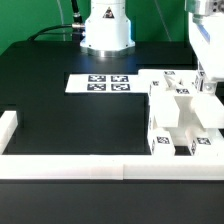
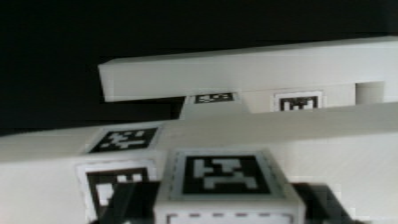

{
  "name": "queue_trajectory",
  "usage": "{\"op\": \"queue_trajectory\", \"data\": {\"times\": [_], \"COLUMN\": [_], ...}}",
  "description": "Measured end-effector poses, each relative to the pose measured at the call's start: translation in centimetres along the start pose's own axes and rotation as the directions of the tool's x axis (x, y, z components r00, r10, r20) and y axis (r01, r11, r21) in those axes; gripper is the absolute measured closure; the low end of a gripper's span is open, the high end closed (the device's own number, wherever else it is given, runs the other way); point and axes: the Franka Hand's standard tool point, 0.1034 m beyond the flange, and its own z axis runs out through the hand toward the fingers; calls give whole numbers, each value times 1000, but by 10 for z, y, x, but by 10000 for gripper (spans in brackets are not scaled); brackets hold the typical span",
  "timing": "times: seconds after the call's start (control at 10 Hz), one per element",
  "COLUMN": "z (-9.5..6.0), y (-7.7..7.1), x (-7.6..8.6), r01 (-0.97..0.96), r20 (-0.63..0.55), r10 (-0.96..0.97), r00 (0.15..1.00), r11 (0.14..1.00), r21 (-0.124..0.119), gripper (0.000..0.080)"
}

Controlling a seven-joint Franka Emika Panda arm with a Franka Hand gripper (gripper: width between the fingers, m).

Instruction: Assemble chair

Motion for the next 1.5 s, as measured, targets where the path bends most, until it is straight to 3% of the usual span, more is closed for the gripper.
{"op": "queue_trajectory", "data": {"times": [0.6, 0.8, 0.9, 1.0, 1.1, 1.2, 1.5], "z": [0, 0, 0, -1, -2, -1, 0], "y": [0, 0, 1, 3, 1, 1, 2], "x": [-2, -2, -1, 1, 1, 1, 2], "r01": [-104, -48, 5, 63, 117, 198, 411], "r20": [19, 18, 16, 15, 17, 21, 30], "r10": [104, 48, -4, -62, -116, -197, -410], "r00": [994, 999, 1000, 998, 993, 980, 912], "r11": [995, 999, 1000, 997, 992, 979, 910], "r21": [-3, -2, -15, -48, -55, -53, -54], "gripper": [528, 528, 369, 238, 238, 168, 151]}}
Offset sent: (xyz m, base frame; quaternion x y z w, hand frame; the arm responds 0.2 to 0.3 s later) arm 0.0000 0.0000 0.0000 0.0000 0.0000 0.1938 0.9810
